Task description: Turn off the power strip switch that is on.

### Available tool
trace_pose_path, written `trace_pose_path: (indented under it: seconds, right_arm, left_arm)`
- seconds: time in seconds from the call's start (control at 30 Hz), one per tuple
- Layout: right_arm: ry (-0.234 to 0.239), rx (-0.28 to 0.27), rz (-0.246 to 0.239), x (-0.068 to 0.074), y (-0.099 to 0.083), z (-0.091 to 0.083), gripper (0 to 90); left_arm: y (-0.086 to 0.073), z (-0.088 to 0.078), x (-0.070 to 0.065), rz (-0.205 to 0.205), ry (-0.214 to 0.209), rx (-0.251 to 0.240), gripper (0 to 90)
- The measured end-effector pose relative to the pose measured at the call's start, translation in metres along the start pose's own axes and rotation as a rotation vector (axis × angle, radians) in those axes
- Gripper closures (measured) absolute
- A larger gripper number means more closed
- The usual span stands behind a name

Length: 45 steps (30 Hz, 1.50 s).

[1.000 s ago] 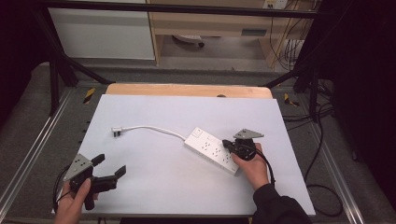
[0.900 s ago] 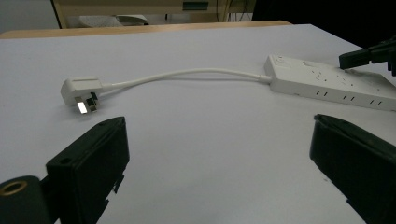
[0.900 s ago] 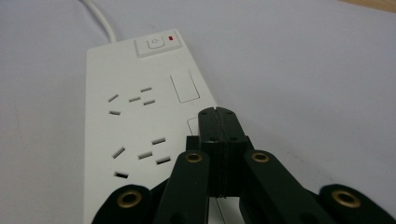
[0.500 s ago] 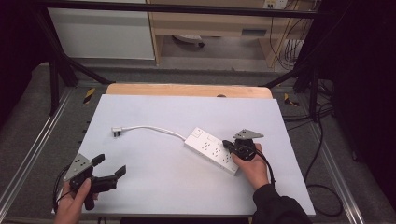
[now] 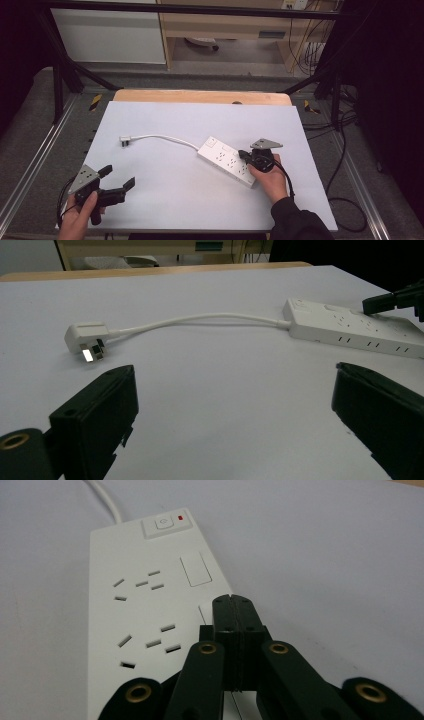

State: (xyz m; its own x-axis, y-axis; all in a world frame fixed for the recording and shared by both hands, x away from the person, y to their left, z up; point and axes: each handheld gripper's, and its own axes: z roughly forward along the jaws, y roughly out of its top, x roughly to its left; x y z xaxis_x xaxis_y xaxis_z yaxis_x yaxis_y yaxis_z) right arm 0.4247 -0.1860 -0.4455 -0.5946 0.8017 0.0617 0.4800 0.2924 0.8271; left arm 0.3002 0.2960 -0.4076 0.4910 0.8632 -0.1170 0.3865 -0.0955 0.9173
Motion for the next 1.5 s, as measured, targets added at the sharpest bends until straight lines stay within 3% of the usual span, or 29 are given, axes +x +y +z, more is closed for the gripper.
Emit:
trace_pose_path:
  seconds: [0.67,1.5]
  right_arm:
    - [0.01,-0.015,0.007,0.001,0.0014,0.0037,90.0]
    - [0.02,-0.074,0.021,0.0001,0.007,-0.0035,86.8]
  left_arm:
    - [0.0001,0.0007,-0.0009,0.009,0.001,0.006,4.7]
    - [-0.0004,0.001,-0.0006,0.002,0.003,0.005,4.6]
